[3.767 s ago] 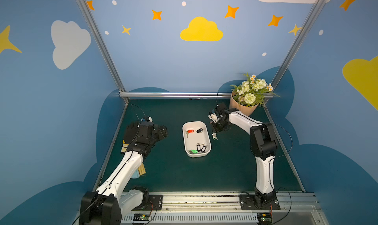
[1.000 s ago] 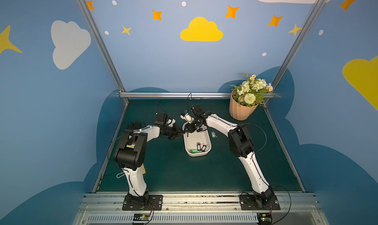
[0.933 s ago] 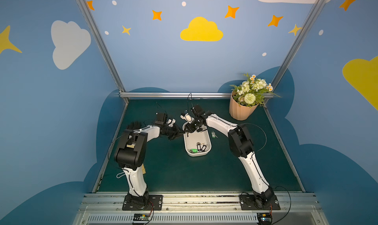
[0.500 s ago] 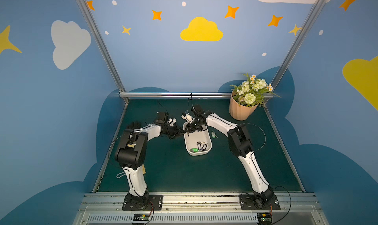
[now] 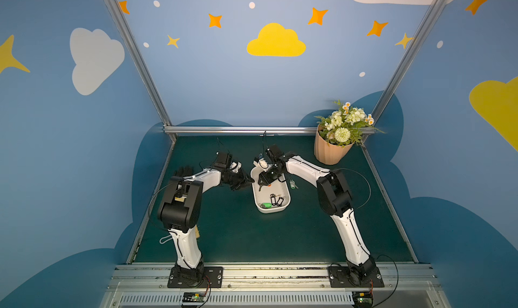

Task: Take the keys out of the storage box
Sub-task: Pick up the key from the storage box.

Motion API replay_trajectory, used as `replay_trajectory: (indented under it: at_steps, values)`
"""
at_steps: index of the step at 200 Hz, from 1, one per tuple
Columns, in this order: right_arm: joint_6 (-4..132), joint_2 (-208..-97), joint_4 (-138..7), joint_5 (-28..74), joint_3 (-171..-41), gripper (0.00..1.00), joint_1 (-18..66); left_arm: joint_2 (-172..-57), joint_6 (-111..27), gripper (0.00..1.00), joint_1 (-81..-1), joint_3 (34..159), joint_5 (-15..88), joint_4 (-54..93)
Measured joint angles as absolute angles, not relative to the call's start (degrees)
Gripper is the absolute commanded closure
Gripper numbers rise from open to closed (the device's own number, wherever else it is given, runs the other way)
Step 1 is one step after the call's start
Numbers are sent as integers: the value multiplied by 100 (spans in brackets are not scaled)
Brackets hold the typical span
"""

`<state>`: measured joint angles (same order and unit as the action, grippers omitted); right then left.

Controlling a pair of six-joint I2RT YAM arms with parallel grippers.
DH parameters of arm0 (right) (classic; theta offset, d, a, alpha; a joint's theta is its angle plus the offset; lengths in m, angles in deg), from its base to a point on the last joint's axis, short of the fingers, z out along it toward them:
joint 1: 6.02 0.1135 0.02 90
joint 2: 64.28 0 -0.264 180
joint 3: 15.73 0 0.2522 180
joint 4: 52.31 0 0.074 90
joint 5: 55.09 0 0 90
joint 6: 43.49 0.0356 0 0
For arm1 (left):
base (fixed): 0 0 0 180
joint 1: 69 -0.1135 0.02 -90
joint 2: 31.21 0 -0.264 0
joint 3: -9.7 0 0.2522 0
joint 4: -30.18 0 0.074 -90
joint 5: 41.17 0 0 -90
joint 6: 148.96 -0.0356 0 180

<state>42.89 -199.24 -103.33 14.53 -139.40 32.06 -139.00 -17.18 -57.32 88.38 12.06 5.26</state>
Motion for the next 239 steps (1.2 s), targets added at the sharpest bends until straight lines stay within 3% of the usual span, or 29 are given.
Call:
replay_trajectory:
  at_steps: [60,239]
  values:
    - [4313,-19731,-10409,1831,-13972,61,3165,-13876,-1757,62,-5729,8891,1285,432]
    - [4541,-20160,-10538,1658,-14298,65,3208,-13867,-1807,63,-5729,8937,1304,309]
